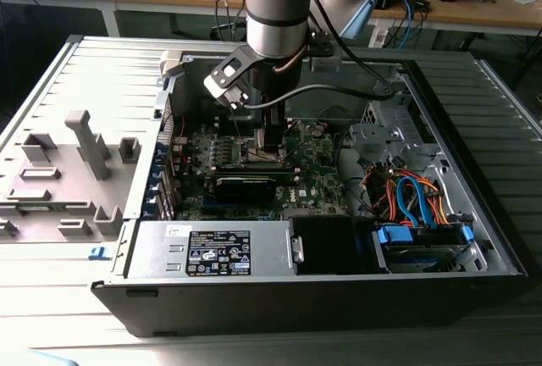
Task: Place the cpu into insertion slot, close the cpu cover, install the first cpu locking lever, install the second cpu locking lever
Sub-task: 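Place the cpu into insertion slot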
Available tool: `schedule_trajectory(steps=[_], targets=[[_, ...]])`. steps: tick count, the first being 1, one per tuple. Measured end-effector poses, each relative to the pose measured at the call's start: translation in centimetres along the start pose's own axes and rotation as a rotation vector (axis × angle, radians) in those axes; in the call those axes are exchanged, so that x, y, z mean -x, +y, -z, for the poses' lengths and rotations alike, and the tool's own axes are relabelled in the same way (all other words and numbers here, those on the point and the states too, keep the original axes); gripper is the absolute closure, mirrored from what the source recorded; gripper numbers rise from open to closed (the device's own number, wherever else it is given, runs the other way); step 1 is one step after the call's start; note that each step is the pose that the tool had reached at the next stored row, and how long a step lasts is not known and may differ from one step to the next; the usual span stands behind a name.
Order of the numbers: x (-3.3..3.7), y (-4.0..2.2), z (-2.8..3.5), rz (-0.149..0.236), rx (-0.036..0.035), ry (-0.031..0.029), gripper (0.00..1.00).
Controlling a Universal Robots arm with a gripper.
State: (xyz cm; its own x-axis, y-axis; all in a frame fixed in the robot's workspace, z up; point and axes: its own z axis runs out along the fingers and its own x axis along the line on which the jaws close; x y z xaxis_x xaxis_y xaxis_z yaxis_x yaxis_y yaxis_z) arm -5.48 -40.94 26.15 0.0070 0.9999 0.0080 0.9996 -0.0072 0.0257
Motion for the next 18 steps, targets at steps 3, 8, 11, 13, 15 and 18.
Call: schedule_trajectory(steps=[3,8,11,13,15,18], targets=[[0.00,0.00,-0.05,-0.001,0.0000,0.0000,0.45],[0.00,0.00,-0.13,-0.004,0.0000,-0.0001,0.45],[0.00,-0.01,-0.18,-0.006,0.0000,-0.0002,0.45],[0.00,0.00,-0.23,-0.007,0.0000,-0.0002,0.45],[0.00,-0.01,-0.39,-0.012,0.0001,-0.0004,0.45],[0.00,-0.01,-0.49,-0.013,0.0001,-0.0003,0.45]])
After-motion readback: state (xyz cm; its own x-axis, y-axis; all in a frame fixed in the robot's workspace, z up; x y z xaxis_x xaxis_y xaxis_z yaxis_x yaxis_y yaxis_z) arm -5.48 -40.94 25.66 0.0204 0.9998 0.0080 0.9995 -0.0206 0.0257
